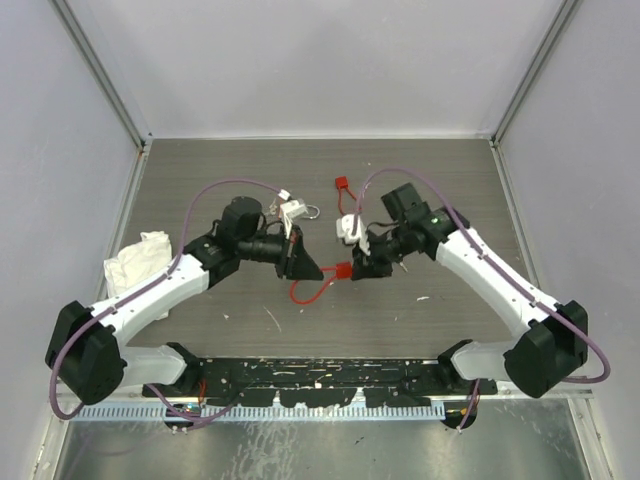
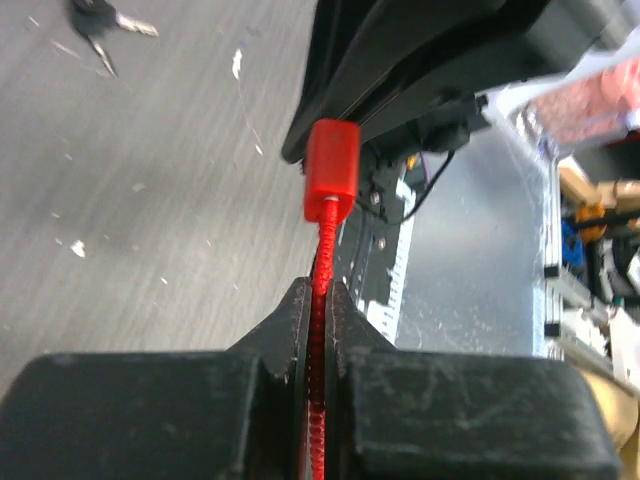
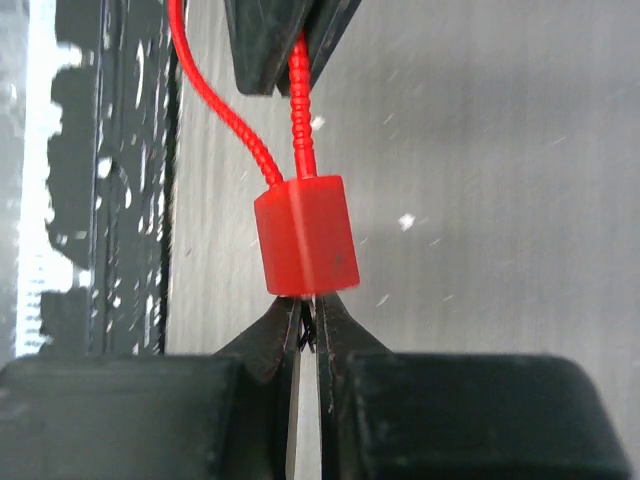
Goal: Lock with the key
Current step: Lock the lock.
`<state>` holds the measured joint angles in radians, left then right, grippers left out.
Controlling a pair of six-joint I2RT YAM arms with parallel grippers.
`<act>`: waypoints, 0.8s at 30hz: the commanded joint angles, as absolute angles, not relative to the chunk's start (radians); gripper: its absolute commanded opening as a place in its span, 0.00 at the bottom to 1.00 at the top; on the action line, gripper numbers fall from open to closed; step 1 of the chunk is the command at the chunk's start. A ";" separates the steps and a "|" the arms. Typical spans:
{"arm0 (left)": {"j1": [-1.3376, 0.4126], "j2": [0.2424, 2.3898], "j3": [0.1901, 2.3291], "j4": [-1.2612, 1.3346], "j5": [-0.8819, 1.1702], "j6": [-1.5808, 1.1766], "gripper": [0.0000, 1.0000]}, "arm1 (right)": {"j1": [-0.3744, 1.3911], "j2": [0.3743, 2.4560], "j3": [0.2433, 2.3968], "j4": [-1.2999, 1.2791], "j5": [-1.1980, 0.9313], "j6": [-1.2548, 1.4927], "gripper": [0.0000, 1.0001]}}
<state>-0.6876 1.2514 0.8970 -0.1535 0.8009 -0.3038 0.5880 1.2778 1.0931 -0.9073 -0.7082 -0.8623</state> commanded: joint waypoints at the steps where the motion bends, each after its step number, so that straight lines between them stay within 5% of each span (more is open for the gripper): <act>1: -0.537 1.238 0.873 0.127 0.937 -0.452 0.00 | 0.441 1.304 1.260 -1.017 -1.104 -1.001 0.01; 4: -0.440 1.245 0.861 0.106 1.009 -0.504 0.00 | 0.376 1.364 1.330 -1.247 -1.155 -1.205 0.01; 9: -0.381 1.316 0.877 0.110 1.099 -0.587 0.00 | 0.376 1.182 1.175 -0.896 -0.965 -1.023 0.01; 12: -0.387 1.303 0.889 0.101 1.074 -0.546 0.00 | 0.377 1.225 1.219 -0.974 -1.003 -1.054 0.01; 19: -0.654 1.163 0.943 -0.122 0.767 -0.057 0.00 | 0.452 1.339 1.271 -1.092 -1.119 -1.026 0.01; 24: -0.727 1.128 0.881 -0.052 0.663 -0.014 0.01 | 0.525 1.301 1.244 -0.961 -1.066 -0.883 0.02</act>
<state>-0.6880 1.1519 0.8864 -0.1349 0.8108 -0.1474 0.4526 1.3430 1.2247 -1.0393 -0.9905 -0.9947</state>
